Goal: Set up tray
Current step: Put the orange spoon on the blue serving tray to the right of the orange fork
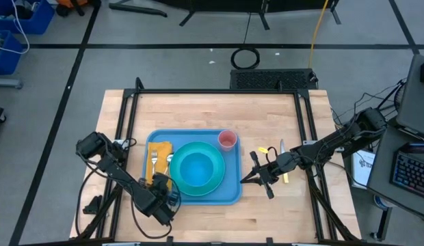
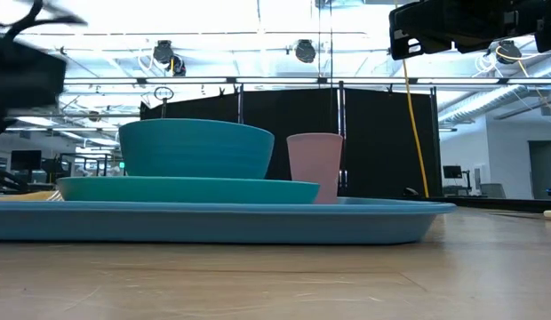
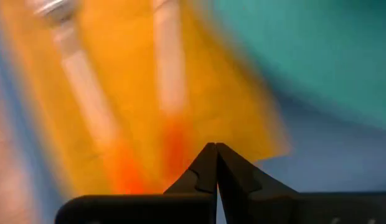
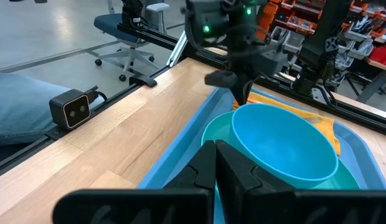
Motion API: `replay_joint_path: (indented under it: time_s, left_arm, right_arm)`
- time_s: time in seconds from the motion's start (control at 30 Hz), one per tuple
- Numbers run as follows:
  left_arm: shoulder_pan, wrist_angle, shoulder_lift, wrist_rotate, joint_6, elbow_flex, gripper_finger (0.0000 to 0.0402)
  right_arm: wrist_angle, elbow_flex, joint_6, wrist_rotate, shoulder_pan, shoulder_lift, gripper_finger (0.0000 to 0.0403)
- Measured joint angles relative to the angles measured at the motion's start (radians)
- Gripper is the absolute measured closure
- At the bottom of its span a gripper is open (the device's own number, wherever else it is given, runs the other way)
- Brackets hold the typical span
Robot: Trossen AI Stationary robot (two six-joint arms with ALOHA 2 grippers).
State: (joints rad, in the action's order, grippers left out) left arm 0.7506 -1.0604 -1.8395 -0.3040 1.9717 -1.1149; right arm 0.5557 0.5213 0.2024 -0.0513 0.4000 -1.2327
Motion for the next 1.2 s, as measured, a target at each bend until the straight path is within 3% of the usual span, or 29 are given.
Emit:
replay_joint_path:
  time_s: [0.13,0.47,0.9,1.2]
  left_arm:
    - [-0.005,-0.098,0.003,-0.055,-0.003,-0.039,0.0396]
    - [-0.055,-0.121,0.004,-0.032,-0.029,-0.043,0.0383]
    - [-0.083,-0.105,0.007,-0.039,-0.08,0.003,0.0272]
    - [-0.092,-0.04,0.008,-0.038,-0.082,0.059,0.0254]
  right_arm:
    - [-0.001,0.0,0.0,0.0,0.0,0.0,0.0403]
    - [-0.005,0.0,0.0,-0.002,0.0,0.0,0.0403]
    - [-0.007,-0.001,-0.007,-0.003,0.0,0.0,0.0403]
    - [-0.006,-0.001,-0.007,-0.002,0.0,0.0,0.0403]
